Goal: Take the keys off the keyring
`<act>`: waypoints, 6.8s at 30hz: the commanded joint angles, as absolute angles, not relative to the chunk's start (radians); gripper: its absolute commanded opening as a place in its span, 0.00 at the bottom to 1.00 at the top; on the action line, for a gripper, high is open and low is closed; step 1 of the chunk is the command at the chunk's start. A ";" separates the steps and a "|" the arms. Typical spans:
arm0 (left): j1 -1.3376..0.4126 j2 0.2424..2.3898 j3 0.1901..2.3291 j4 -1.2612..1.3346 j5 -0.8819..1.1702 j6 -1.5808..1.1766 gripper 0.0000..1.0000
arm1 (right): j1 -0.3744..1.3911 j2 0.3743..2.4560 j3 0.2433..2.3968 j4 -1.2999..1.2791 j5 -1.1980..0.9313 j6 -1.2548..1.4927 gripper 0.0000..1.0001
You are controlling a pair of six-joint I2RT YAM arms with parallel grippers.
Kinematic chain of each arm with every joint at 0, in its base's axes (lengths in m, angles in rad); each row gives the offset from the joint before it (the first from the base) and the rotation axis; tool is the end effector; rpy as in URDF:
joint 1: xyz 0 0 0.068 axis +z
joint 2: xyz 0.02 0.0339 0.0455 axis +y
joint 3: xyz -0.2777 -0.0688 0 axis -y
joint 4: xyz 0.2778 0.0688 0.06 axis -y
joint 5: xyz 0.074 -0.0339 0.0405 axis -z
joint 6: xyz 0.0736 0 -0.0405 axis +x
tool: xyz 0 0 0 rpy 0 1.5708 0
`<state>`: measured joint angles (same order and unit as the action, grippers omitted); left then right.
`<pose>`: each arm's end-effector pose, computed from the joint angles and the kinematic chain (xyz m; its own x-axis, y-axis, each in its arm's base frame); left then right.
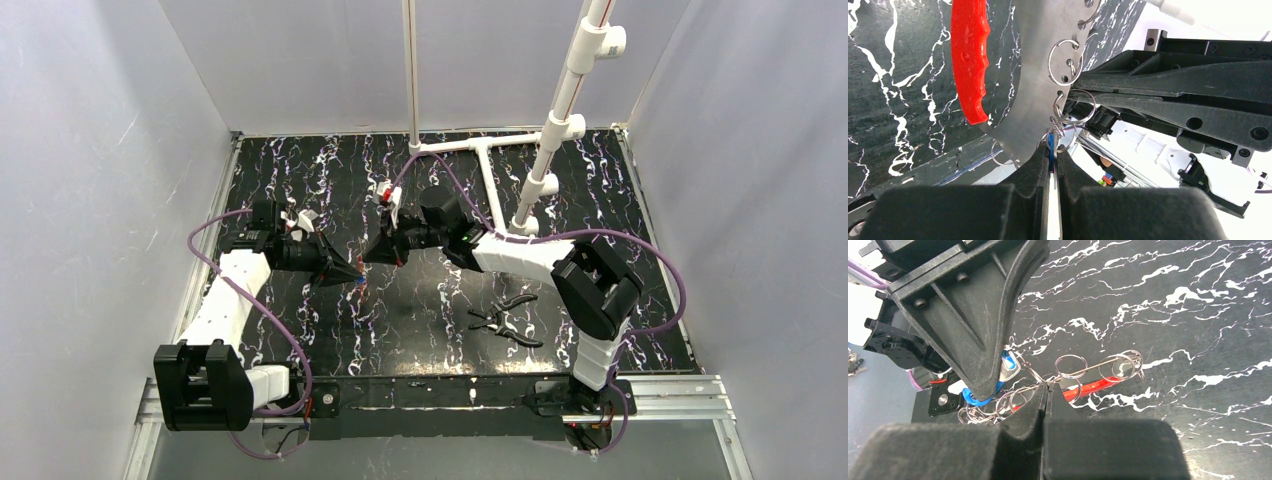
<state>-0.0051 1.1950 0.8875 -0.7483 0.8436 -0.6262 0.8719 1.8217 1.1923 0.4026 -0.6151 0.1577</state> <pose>0.2613 -0.0563 0.2379 -0.9228 -0.3849 -0.0180 -0.2092 0.5397 -0.8154 0.2760 0.3944 0.2373 -0.2979 -0.1551 -0.9419 -0.9520 0.1209 0.2812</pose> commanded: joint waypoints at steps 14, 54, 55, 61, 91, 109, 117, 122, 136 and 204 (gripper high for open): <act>-0.005 1.204 0.916 -0.851 0.819 -0.544 0.00 | 0.782 1.775 0.980 0.980 -0.710 0.398 0.01; -0.062 1.466 1.383 -1.350 0.786 0.410 0.00 | 0.739 1.651 1.402 -0.171 -0.429 -0.318 0.98; -0.064 1.473 1.400 -1.358 0.791 0.437 0.00 | 0.736 1.633 1.409 -0.194 -0.386 -0.317 0.98; -0.106 1.501 1.479 -1.377 0.777 0.482 0.00 | 0.705 1.563 1.430 -0.298 -0.277 -0.333 0.98; -0.187 1.497 1.520 -1.354 1.164 0.266 0.00 | 0.826 1.405 1.093 0.361 -0.530 -0.102 0.63; -0.186 1.489 1.418 -1.383 1.276 0.359 0.00 | 0.893 1.307 0.910 0.531 -0.559 -0.145 0.58; -0.187 1.488 1.425 -1.395 1.287 0.359 0.00 | 0.924 1.324 0.890 0.583 -0.535 -0.138 0.50; -0.187 1.488 1.425 -1.408 1.298 0.368 0.00 | 0.940 1.343 0.891 0.586 -0.530 -0.137 0.48; -0.187 1.506 1.426 -1.456 1.305 0.418 0.00 | 0.956 1.415 0.930 0.630 -0.480 -0.110 0.41; -0.038 1.595 1.334 -1.547 1.367 0.432 0.00 | 1.028 1.391 0.629 1.237 -0.340 -0.404 0.01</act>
